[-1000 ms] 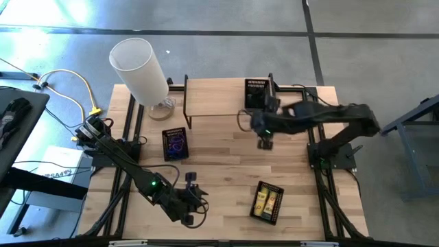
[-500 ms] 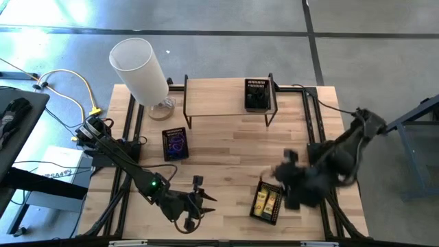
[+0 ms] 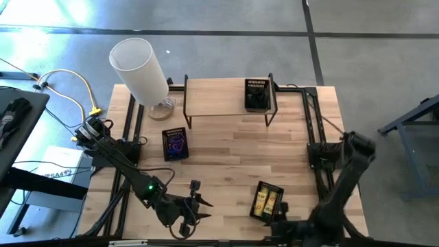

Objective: Pick & Place Office Desk Supplies
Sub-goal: Put the bottom bin onto the shelf

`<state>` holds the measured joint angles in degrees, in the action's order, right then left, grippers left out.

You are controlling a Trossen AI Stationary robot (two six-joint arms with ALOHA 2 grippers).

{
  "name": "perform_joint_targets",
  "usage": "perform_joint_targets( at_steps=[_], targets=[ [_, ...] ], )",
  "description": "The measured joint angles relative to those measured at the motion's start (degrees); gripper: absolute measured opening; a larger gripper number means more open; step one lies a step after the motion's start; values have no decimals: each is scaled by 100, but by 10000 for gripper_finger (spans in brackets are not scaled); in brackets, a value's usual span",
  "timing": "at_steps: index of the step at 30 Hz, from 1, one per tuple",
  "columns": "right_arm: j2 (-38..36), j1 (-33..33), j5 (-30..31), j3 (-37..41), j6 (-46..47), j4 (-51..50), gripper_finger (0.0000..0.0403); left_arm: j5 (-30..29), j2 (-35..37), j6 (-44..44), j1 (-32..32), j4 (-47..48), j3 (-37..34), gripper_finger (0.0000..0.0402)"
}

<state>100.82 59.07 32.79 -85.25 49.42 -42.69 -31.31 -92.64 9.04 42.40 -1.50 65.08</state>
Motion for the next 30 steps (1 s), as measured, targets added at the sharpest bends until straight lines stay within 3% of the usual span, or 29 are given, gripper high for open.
perform_joint_targets(
  at_steps=[9, 15, 22, 30],
  targets=[
    [1145, -382, -216, 8, 257, -240, 148, 0, 0, 149, 98, 0, 0, 138],
    [1184, -617, -482, 2, 512, -623, 148, 0, 0, 292, 106, 0, 0, 138],
    [1202, -699, -1334, 298, 1333, -719, 148, 0, 0, 349, 123, 20, 0, 138],
    [1204, -697, -1823, 958, 1684, -70, 145, 0, 0, 326, 130, 24, 0, 138]
  ],
)
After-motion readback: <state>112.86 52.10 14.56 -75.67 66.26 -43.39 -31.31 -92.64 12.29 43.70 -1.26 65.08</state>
